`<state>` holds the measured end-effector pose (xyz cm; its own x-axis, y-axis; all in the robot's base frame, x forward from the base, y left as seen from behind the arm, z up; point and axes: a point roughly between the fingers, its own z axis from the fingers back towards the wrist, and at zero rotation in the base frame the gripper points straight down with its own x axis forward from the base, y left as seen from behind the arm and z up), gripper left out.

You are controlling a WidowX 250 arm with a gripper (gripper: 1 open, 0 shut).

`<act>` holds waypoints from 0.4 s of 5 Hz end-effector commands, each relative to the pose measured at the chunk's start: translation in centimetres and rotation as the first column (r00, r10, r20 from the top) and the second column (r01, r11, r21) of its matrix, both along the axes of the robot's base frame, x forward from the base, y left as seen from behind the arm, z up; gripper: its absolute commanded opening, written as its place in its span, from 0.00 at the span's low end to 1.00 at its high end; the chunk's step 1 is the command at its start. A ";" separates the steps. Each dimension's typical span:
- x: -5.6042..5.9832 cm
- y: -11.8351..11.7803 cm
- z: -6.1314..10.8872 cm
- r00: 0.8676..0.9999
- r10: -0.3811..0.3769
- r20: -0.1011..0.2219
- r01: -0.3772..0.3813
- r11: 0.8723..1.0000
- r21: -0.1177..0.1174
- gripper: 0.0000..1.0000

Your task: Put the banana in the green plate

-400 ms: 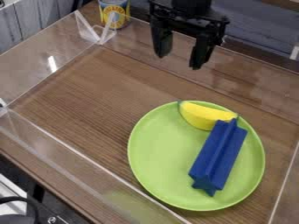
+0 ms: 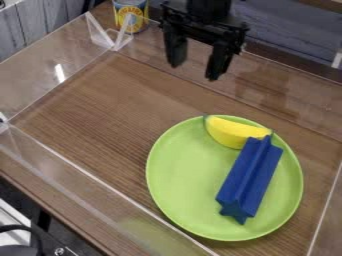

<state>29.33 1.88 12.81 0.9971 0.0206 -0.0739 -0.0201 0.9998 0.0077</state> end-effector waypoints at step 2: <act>1.7 3.3 2.1 0.996 0.008 0.090 -0.010 1.000 0.023 1.00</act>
